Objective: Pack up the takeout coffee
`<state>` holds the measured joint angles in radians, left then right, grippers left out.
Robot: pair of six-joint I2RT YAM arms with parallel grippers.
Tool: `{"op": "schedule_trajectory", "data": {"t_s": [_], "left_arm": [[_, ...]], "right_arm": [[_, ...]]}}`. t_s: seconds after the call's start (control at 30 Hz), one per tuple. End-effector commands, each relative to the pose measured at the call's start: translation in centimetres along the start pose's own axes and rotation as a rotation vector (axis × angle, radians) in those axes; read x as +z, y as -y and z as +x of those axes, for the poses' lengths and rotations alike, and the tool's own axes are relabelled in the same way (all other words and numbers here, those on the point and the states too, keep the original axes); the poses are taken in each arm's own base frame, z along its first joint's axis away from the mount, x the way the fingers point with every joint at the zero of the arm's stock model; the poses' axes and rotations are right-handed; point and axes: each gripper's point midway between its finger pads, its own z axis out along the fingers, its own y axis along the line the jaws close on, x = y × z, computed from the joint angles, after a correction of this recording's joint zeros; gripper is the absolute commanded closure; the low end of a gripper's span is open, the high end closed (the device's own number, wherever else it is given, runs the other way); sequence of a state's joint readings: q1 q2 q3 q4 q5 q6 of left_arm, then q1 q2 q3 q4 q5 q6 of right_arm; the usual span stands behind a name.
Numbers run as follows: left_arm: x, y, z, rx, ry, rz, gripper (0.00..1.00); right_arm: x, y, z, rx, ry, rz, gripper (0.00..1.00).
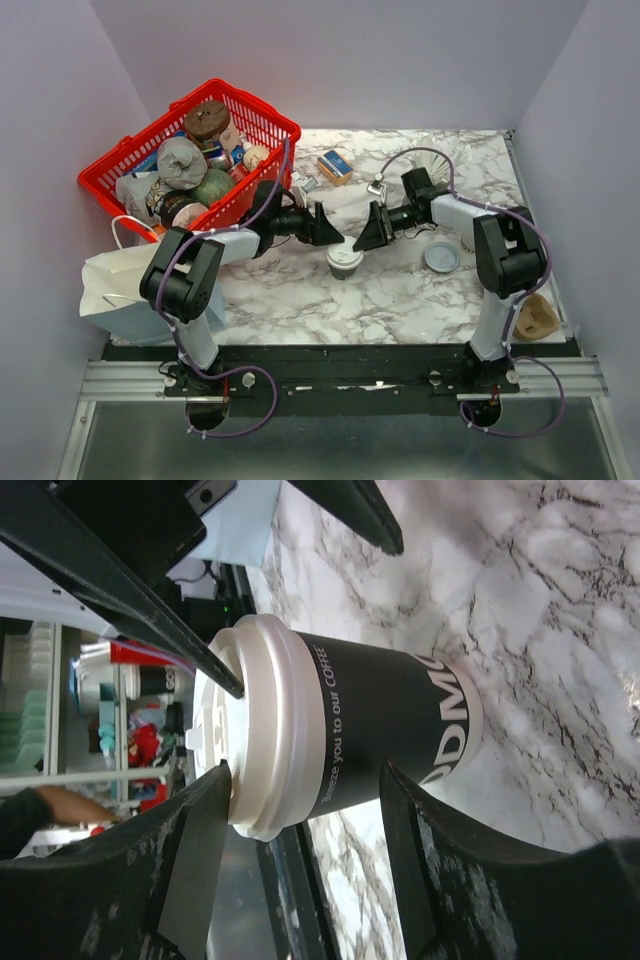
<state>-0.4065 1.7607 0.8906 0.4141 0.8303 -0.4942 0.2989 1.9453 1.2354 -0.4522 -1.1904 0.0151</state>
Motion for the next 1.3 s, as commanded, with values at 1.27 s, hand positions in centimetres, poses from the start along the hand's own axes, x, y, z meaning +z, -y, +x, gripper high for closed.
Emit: {"op": "schedule_trajectory", "data": {"t_s": [1.27], "left_arm": [[1.1, -2.9, -0.4, 0.032, -0.026, 0.078, 0.18]], "right_arm": [[3.2, 4.0, 0.3, -0.342, 0.232, 0.062, 0.37]]}}
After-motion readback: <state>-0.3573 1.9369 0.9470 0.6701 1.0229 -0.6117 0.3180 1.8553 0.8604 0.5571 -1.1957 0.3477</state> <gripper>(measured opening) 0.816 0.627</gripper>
